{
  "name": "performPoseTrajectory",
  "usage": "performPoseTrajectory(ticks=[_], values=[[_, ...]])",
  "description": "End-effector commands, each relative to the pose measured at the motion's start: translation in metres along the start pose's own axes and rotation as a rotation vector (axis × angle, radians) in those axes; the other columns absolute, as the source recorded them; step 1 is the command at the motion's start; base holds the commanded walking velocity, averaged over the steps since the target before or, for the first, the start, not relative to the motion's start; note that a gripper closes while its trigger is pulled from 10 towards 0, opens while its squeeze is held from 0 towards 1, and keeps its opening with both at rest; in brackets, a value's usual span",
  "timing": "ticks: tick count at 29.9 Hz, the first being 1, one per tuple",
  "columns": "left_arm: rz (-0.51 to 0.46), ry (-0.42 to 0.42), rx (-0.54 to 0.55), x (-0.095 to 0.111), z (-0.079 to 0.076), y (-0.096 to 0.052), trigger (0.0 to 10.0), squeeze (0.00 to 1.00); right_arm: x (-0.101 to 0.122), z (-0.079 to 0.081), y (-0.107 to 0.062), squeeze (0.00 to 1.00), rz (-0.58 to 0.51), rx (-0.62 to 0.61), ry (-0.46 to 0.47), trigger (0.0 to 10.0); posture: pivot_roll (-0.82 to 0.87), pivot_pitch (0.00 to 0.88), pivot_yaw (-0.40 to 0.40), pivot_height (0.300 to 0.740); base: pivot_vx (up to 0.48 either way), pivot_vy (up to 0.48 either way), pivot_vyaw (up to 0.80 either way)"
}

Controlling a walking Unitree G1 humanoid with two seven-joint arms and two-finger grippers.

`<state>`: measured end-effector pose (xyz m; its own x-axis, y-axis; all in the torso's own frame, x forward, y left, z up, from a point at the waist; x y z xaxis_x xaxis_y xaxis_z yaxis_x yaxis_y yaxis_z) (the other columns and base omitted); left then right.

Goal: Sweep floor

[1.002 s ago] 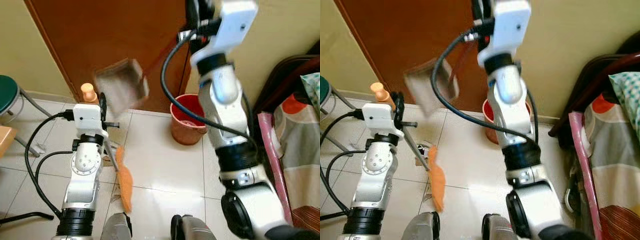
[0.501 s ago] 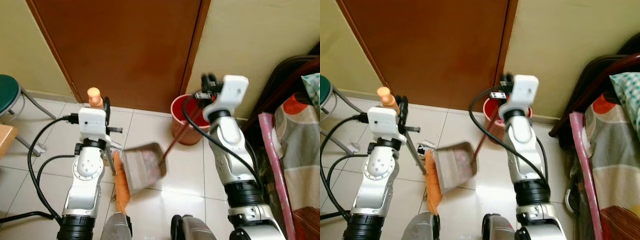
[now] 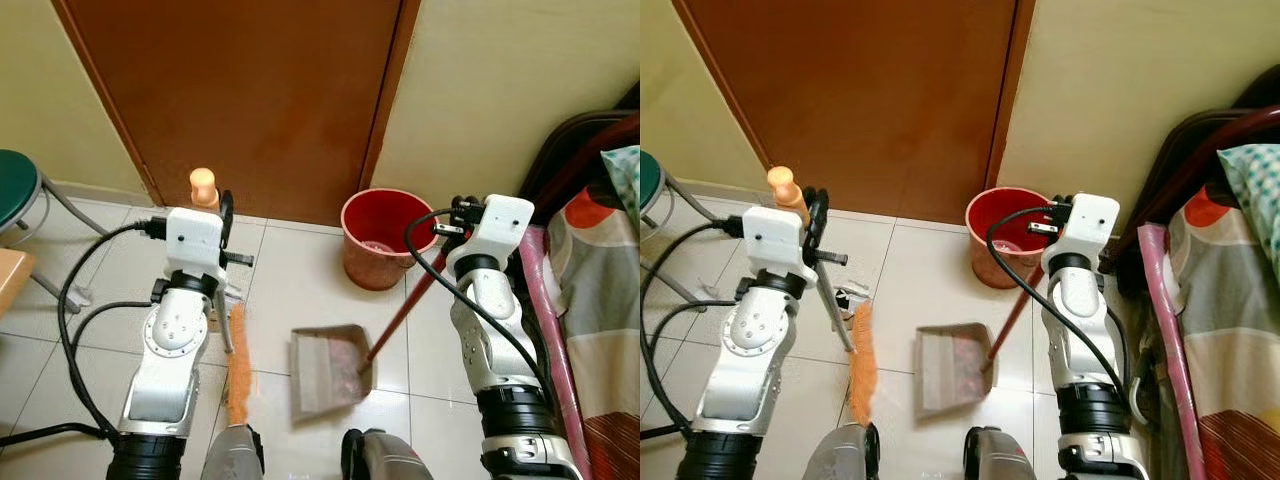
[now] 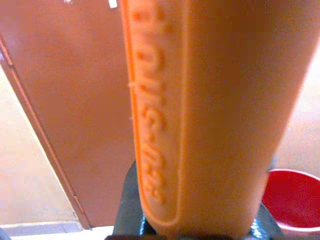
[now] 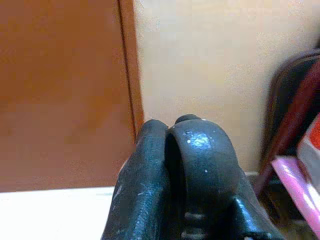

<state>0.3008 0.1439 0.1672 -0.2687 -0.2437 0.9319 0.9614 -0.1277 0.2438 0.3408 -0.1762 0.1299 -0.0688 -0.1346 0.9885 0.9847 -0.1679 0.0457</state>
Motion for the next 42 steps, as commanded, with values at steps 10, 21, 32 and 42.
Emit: performPoseTrajectory(ticks=[10, 21, 32, 42], values=[[-0.089, 0.065, 0.059, 0.04, 0.034, -0.008, 10.0, 0.0, -0.015, -0.012, -0.003, 0.0, 0.048, -0.056, -0.067, 10.0, 0.11, 0.086, -0.033, 0.74, 0.0, 0.0, 0.0], [-0.05, 0.262, 0.17, 0.04, 0.071, -0.015, 10.0, 0.0, -0.023, -0.008, -0.002, 0.0, 0.064, -0.038, -0.088, 10.0, 0.13, 0.07, -0.038, 0.74, 0.0, 0.0, 0.0], [0.115, 0.299, 0.219, -0.013, 0.086, -0.036, 10.0, 0.0, -0.025, -0.011, -0.001, 0.0, 0.07, -0.033, -0.103, 10.0, 0.12, 0.059, -0.045, 0.74, 0.0, 0.0, 0.0], [0.178, 0.222, 0.244, -0.05, 0.086, -0.026, 10.0, 0.0, -0.013, -0.021, 0.005, 0.0, 0.043, -0.046, -0.156, 10.0, 0.06, 0.098, -0.059, 0.74, 0.0, 0.0, 0.0]])
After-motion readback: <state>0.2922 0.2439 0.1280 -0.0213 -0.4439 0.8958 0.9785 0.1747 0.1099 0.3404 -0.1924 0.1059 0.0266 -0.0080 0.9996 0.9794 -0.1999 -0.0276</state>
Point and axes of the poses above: a point about 5 cm out from each wrist's last joint towards the gripper, its own y axis pointing out of the wrist towards the gripper, its own x axis along the axis of the wrist's last joint, z = x × y, the point moved 2 cm from there along y, pointing out of the wrist towards the gripper, and after that the axes turned 3 degrees about y, right-handed, at the moved point
